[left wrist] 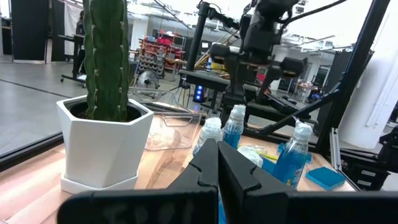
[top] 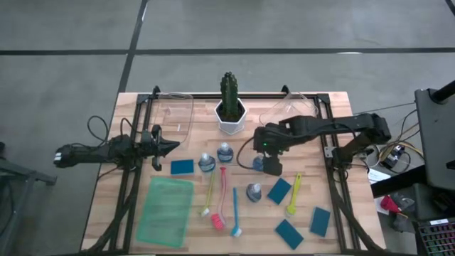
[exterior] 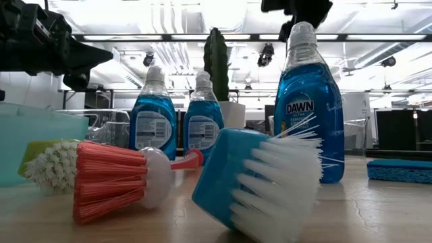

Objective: Pick & Place Kitchen Sink Supplies
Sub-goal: Put the dishwashing liquid bottle into the right transparent bin

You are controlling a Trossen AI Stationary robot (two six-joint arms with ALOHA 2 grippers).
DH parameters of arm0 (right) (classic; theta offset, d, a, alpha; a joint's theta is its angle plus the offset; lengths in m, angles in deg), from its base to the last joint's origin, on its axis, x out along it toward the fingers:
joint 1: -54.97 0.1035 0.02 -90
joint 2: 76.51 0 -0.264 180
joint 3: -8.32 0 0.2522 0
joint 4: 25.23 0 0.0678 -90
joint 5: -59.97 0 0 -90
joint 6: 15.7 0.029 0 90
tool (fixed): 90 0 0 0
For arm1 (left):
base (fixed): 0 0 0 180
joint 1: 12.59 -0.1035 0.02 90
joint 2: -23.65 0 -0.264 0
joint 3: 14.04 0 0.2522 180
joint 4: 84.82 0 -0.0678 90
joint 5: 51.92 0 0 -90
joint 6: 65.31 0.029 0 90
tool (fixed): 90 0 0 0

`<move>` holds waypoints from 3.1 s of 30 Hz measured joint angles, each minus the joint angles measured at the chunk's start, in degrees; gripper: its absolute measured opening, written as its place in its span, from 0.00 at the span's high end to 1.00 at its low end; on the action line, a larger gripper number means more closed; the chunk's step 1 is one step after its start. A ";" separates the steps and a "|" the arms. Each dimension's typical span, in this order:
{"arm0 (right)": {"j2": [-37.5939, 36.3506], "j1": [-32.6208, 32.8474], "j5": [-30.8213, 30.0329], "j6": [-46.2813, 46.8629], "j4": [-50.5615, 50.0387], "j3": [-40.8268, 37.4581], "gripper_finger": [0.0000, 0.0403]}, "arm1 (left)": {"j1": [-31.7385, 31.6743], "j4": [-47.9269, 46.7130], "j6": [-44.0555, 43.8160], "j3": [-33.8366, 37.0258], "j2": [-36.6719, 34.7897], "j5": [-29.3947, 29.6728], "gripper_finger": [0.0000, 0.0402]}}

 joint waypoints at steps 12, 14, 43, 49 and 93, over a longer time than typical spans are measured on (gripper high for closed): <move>2.47 -1.44 0.60 -4.66 1.68 -3.29 0.42 | -0.02 -0.07 -0.02 0.00 0.00 0.02 1.00; 3.05 -1.35 0.60 -4.61 1.55 -3.77 0.42 | -0.02 -0.27 0.00 0.00 0.00 0.00 1.00; 2.32 -1.38 0.09 -0.74 3.70 -4.68 0.67 | -0.04 -0.74 0.00 0.00 0.00 0.00 1.00; 1.82 -2.01 -0.22 -0.28 1.81 -2.23 0.66 | 0.00 -0.74 0.00 0.00 0.00 0.00 1.00; 1.62 -53.33 -2.59 -11.45 -20.74 20.48 0.67 | -0.04 -0.98 0.00 0.00 0.00 0.00 1.00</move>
